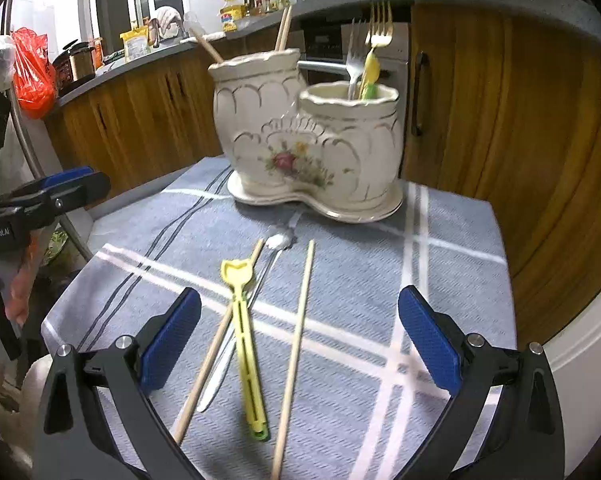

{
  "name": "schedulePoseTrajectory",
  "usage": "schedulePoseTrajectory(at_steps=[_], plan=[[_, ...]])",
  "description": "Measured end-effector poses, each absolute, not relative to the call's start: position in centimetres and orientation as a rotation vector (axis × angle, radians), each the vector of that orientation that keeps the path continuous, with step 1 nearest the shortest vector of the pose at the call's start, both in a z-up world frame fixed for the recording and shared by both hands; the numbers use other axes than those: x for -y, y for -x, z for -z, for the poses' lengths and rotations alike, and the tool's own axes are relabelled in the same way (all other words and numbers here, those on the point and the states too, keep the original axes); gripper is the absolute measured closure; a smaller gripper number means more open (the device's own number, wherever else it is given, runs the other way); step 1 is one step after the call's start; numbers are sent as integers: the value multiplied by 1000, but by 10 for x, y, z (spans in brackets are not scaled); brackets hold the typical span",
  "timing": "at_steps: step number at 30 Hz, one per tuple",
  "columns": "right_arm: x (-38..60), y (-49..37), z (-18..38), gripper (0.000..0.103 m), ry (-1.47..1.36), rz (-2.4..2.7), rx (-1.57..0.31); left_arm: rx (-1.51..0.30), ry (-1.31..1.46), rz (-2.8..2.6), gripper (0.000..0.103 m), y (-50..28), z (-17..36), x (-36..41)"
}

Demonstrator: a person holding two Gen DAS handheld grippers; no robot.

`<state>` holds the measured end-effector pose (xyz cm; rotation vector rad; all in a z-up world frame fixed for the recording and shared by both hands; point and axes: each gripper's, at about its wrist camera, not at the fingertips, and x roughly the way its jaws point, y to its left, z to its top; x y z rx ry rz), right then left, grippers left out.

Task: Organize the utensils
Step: 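Move both tools back over the remaining utensils on the cloth, then grasp a wooden chopstick with the left tool while the right tool grasps another yellow-handled spoon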

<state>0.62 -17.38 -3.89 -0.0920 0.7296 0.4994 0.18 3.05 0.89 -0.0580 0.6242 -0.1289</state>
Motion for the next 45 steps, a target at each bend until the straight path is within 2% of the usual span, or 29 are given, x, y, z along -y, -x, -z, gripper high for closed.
schedulePoseTrajectory(at_steps=[6,8,13,20,25,33,40,45], plan=[[162,-2,50,8,139,-519,-755,-646,37,128,5,4,0,-26],[159,-1,53,17,147,-536,-771,-654,29,125,5,5,2,-25],[145,-4,61,51,191,-586,-831,-670,34,125,5,5,6,-24],[133,-8,69,72,208,-610,-890,-682,29,136,5,4,8,-19],[138,-13,70,93,151,-633,-927,-693,23,140,5,3,9,-15],[169,-4,48,93,56,-609,-861,-758,-7,144,5,-4,13,10],[193,1,31,93,27,-589,-795,-899,-38,128,8,-17,34,51],[202,4,30,93,20,-591,-770,-970,-30,117,25,-27,47,68]])
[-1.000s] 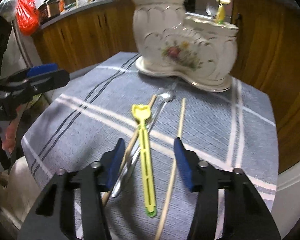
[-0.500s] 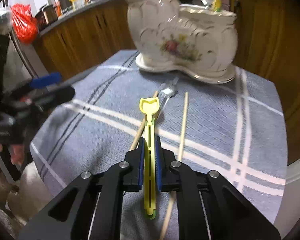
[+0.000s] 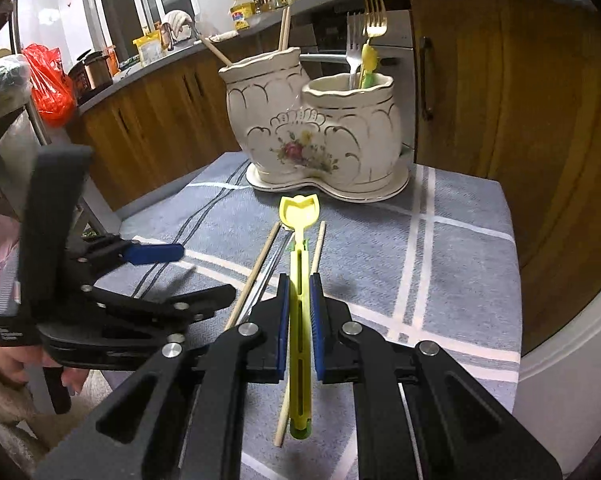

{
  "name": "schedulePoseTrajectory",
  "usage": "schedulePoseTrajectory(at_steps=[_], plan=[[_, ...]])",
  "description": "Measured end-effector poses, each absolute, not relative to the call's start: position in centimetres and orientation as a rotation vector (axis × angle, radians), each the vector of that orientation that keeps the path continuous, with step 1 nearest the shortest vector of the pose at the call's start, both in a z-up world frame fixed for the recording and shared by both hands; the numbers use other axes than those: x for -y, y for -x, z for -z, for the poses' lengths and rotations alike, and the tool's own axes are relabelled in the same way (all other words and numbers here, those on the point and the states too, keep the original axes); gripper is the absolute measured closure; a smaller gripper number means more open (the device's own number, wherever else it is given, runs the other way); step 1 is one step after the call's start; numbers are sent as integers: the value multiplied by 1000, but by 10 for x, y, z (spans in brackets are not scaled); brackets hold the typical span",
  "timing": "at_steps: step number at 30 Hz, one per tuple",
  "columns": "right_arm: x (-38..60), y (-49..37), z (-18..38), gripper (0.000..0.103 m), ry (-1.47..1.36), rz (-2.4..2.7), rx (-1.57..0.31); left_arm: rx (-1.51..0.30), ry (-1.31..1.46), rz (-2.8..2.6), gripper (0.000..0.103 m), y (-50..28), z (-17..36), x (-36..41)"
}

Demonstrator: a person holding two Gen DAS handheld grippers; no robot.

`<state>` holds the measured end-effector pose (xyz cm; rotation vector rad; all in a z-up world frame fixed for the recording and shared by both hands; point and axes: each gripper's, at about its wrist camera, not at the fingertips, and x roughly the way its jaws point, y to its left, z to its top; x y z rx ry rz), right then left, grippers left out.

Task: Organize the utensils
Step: 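Grasp a wooden chopstick with the left tool while the right tool grasps another yellow-handled spoon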

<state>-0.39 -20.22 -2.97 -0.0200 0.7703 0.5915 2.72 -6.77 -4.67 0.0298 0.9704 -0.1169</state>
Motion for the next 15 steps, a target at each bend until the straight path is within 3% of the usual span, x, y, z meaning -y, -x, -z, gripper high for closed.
schedulePoseTrajectory(at_steps=[6,10,13,15], plan=[[214,5,33,93,1,-587,-763,-1012,-60,85,44,-35,55,80],[220,7,33,93,-4,-585,-757,-1020,-87,82,47,-37,58,87],[222,8,32,93,-11,-583,-751,-1021,-109,94,58,-39,56,90],[222,10,31,93,-12,-583,-750,-1029,-129,114,70,-39,55,92]])
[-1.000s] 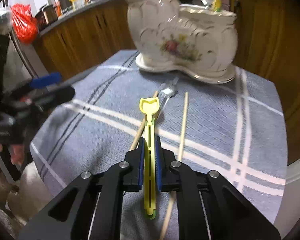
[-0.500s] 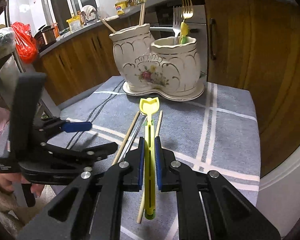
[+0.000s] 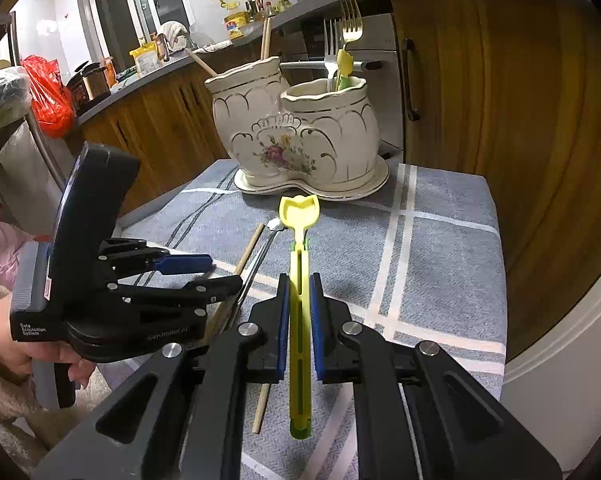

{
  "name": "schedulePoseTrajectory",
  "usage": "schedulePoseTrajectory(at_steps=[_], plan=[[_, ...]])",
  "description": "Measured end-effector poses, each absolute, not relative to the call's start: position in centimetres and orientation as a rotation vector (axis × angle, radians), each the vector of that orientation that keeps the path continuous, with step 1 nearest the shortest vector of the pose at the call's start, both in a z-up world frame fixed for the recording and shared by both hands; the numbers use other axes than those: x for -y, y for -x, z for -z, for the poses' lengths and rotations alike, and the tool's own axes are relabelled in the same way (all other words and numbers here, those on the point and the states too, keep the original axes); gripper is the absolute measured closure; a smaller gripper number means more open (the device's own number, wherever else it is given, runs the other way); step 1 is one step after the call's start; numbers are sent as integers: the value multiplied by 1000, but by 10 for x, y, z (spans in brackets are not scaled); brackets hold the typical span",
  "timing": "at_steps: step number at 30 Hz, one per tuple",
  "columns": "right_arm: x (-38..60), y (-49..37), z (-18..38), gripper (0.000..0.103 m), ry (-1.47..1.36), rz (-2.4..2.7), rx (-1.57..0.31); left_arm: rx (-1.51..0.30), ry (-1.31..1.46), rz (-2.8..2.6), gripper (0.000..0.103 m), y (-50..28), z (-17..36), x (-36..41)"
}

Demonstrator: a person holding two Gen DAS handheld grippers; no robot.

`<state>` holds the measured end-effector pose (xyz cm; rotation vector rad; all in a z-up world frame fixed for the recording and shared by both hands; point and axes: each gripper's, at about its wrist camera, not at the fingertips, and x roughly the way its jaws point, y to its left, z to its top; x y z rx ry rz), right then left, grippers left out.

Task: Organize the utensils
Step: 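Grasp a wooden chopstick with the left tool while the right tool grasps another yellow-handled spoon, then drop the chopstick into the tall cup while the right tool drops the yellow spoon in the short cup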

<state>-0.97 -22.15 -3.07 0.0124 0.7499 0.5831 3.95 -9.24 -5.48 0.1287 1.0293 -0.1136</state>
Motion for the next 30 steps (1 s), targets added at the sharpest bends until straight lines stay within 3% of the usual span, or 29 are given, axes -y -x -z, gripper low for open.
schedulePoseTrajectory(at_steps=[6,11,22,30], plan=[[221,12,28,93,-12,-586,-743,-1048,-139,151,90,-38,52,85],[222,16,27,93,-18,-587,-734,-1058,-134,157,97,-36,52,71],[223,23,20,93,-31,-587,-690,-1033,-113,131,98,-26,44,49],[229,31,9,93,-51,-567,-655,-913,-101,124,98,-10,2,35]])
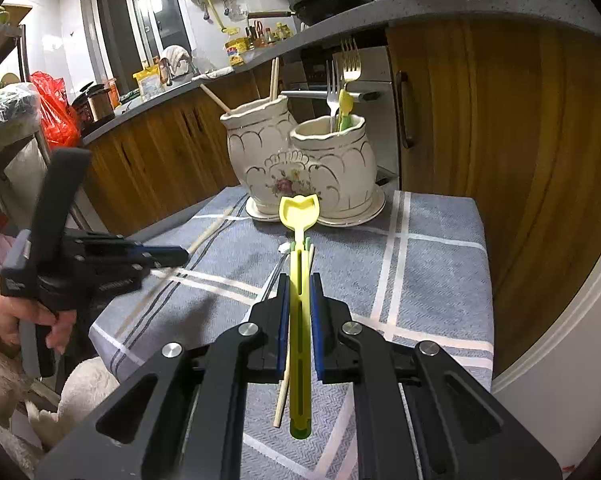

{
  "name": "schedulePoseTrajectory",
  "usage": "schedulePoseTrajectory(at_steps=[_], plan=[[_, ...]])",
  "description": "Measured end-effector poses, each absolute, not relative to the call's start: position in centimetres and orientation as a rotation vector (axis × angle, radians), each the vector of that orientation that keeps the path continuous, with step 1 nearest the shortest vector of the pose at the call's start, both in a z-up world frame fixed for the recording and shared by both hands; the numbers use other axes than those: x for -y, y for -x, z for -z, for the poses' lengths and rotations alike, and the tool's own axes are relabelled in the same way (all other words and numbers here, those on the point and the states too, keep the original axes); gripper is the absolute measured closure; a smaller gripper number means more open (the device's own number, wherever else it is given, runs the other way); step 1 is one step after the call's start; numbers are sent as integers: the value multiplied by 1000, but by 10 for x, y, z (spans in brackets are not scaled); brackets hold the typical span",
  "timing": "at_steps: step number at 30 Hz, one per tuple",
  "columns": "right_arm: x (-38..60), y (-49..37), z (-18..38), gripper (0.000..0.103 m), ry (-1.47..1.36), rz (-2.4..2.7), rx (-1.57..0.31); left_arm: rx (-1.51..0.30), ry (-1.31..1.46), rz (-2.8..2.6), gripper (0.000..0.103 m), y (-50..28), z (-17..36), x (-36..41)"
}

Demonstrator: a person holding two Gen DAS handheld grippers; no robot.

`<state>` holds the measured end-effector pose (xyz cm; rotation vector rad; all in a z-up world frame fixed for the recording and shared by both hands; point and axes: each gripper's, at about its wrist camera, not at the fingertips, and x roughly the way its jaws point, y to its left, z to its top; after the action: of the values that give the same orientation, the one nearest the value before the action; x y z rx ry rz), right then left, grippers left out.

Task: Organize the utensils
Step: 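Drop the chopstick into the tall cup while the right tool drops the yellow spoon in the short cup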

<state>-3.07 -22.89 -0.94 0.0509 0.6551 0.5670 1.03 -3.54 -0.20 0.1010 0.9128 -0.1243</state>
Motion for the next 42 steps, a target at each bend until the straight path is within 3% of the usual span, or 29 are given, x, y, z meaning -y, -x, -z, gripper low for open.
schedulePoseTrajectory(at_steps=[19,34,42], plan=[[232,7,-32,93,-118,-506,-515,-542,-4,262,98,10,-70,27],[217,-74,-81,93,-277,-545,-336,-318,159,325,98,-65,-117,3],[204,-117,-77,93,-333,-560,-256,-191,190,308,98,-102,-126,10]])
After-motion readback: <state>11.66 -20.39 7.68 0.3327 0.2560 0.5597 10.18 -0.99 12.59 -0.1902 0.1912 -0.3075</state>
